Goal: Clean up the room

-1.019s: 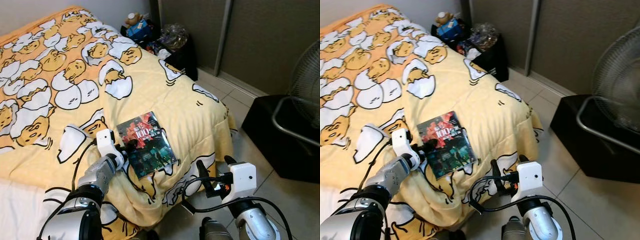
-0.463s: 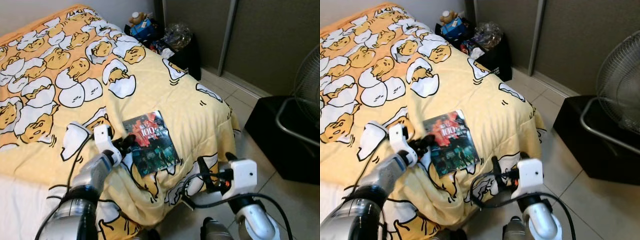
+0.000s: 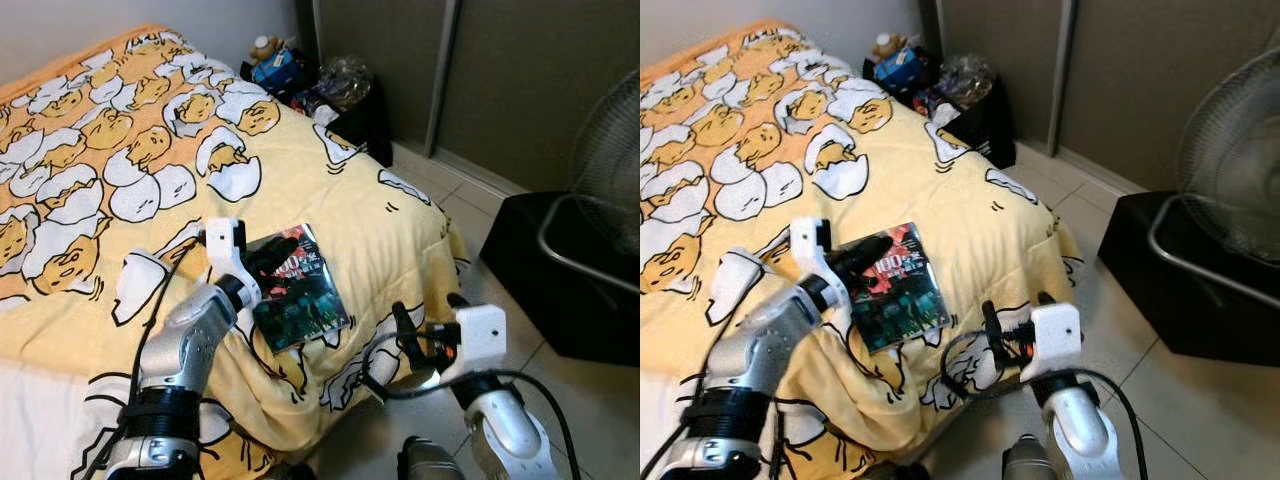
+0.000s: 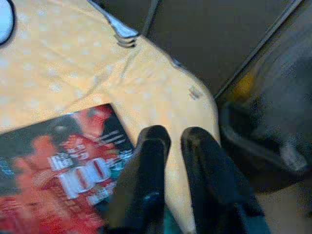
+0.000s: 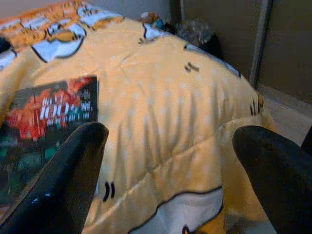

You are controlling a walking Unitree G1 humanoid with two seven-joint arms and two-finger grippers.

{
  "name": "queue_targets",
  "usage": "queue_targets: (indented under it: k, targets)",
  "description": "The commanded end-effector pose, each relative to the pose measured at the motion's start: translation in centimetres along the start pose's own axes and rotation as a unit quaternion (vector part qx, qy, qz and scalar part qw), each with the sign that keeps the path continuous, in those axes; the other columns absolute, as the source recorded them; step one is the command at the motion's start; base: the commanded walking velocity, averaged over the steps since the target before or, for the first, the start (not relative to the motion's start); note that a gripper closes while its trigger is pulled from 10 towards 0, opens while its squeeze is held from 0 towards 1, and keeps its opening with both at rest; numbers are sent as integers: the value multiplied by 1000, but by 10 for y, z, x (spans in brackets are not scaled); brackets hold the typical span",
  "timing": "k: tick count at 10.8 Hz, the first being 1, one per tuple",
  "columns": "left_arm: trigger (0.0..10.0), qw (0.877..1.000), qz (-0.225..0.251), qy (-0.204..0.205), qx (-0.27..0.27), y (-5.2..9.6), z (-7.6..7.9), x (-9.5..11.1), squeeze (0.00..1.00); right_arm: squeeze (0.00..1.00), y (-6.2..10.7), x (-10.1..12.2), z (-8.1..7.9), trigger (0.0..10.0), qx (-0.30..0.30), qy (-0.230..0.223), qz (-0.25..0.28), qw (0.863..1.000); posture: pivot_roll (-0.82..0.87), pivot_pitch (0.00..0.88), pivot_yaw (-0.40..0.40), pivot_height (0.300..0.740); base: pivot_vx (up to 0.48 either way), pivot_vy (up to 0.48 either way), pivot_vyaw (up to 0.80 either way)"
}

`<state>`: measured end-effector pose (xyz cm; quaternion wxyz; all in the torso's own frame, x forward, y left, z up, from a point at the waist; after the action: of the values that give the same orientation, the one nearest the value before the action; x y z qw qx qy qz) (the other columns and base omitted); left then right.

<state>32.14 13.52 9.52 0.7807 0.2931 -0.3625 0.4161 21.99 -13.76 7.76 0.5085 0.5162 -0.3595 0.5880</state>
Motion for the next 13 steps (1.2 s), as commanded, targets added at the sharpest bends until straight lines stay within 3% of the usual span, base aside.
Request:
queue_targets:
  k: [1,3,4,5,6,7,8,10,11,13]
  targets:
    - [10000,995,1,-93,47,9,-12,3,0,0,-3,2,-1,10000,-3,-1,9,1000,-238,55,195,740,0,0,0]
    - [10000,995,1,-93,47,9,-12,3,0,0,-3,2,-1,10000,-3,-1,9,1000,-238,55,195,740,0,0,0]
    - [10000,981,32,-154,115,29,-30,3,1000,0,-9,2,0,10000,-9,4,13,1000,-240,16,200,740,0,0,0]
    - [10000,963,56,-202,170,56,-41,3,1000,0,-17,0,0,10000,-10,-2,12,1000,-227,10,196,740,0,0,0]
    - [10000,958,89,-221,159,70,-28,13,1000,0,-24,-3,4,10000,-6,5,7,1000,-192,0,189,740,0,0,0]
    - [10000,959,104,-220,147,72,-20,17,1000,0,-26,-1,5,10000,-8,4,11,1000,-171,0,182,740,0,0,0]
    - [10000,959,116,-229,117,70,1,14,1000,0,-29,5,11,10000,-24,12,30,999,-156,0,165,740,0,0,0]
    - [10000,962,145,-215,90,62,25,11,1000,0,-32,7,13,10000,-36,17,39,998,-158,0,144,740,0,0,0]
    - [10000,962,142,-218,78,59,31,8,1000,0,-33,7,14,10000,-39,16,41,998,-165,0,141,740,0,0,0]
    - [10000,962,123,-204,136,64,8,0,1000,0,-33,3,21,10000,-56,1,37,998,-173,0,144,740,0,0,0]
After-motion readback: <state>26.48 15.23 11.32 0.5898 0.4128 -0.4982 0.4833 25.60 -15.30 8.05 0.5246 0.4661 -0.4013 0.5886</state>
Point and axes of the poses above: a point about 5 cm out from each wrist's last joint towards the gripper, its own y axis pointing back from the gripper into the wrist, its own x axis along the axis of the wrist's last joint, z = x × y, the point moved 1 cm from there along -y, pointing out of the wrist towards the gripper, and after that the axes turned 13 degrees about y, right-handed, at the moved point
